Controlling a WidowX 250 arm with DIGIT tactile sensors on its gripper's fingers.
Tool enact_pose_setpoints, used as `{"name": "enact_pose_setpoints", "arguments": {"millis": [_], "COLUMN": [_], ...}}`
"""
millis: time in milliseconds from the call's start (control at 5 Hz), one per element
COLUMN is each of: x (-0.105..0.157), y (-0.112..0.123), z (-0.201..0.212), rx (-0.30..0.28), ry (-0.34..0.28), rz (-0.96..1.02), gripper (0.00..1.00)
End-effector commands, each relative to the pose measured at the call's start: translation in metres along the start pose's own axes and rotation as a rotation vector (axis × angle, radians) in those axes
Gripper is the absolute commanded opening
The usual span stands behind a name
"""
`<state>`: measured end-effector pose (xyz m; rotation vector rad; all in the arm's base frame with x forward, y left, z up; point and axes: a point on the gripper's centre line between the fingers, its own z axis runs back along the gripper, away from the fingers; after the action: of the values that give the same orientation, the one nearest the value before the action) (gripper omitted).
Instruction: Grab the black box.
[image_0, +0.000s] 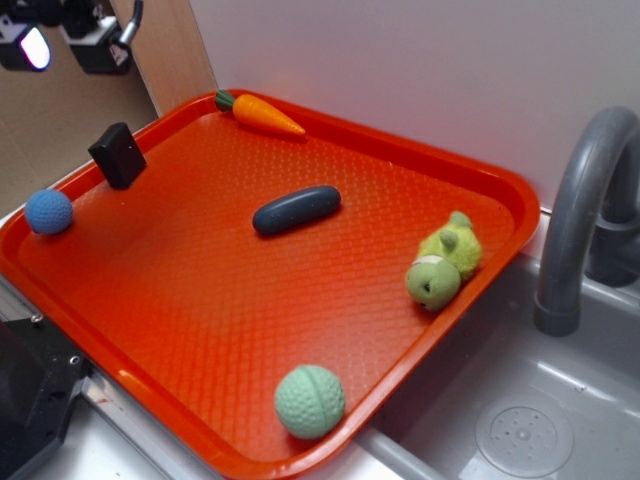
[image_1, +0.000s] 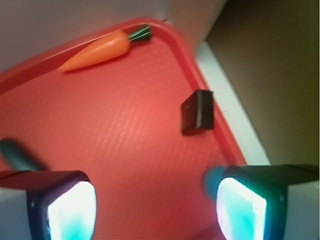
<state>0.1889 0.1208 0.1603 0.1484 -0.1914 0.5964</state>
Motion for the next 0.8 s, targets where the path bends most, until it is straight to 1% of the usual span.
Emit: {"name": "enact_pose_setpoints", "arguments": {"millis": [0,200,600], "x": [0.007,0.003,0.003], "y": [0.044,0.047,0.047], "z": [-0.031,-0.042,-0.042], "rx": [0.038,0.089,0.089], "ry": [-0.014,0.053,0.053], "rz": [-0.018,-0.085,-0.085], "gripper": [1.0,1.0,1.0]}}
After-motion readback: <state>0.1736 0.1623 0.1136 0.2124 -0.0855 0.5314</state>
